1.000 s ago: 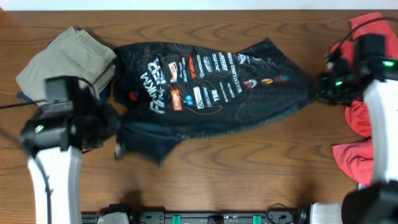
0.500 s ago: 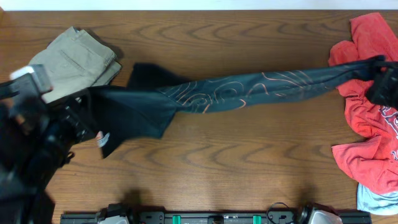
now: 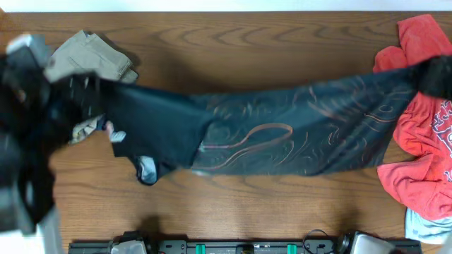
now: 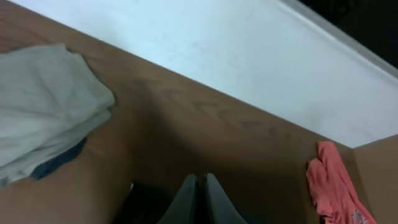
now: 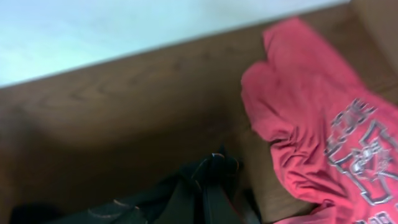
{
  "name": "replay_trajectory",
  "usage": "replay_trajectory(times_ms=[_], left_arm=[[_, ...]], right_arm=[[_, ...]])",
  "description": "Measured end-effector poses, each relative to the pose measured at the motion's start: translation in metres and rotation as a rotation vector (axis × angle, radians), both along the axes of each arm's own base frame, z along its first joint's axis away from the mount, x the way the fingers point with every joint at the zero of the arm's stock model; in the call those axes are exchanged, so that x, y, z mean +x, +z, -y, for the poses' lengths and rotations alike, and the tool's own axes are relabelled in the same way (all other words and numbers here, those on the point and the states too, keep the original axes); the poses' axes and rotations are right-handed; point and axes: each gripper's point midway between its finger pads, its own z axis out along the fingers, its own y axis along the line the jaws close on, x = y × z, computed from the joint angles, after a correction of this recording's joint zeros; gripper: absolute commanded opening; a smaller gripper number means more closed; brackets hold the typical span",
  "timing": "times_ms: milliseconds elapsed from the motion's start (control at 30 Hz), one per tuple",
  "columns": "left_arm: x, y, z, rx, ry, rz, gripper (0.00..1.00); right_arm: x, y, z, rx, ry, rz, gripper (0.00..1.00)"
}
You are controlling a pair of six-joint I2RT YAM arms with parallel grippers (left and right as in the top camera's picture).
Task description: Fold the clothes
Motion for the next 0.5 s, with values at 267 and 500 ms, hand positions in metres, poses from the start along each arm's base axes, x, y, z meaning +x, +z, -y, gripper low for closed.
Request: replay_trajectory(times_ms=[267,500], left_arm=[[0.147,-0.061,-0.004,-0.053,-0.086,-0.034,0.06],[0.165,-0.125,0.035,-0.133,-0.168,-0.225,0.06]], right_arm=[[0.126,-0.055,0.025,0.020,0.020,0.044,0.01],[0.142,-0.078,0.015,0.132,0.031,0.012,0.01]])
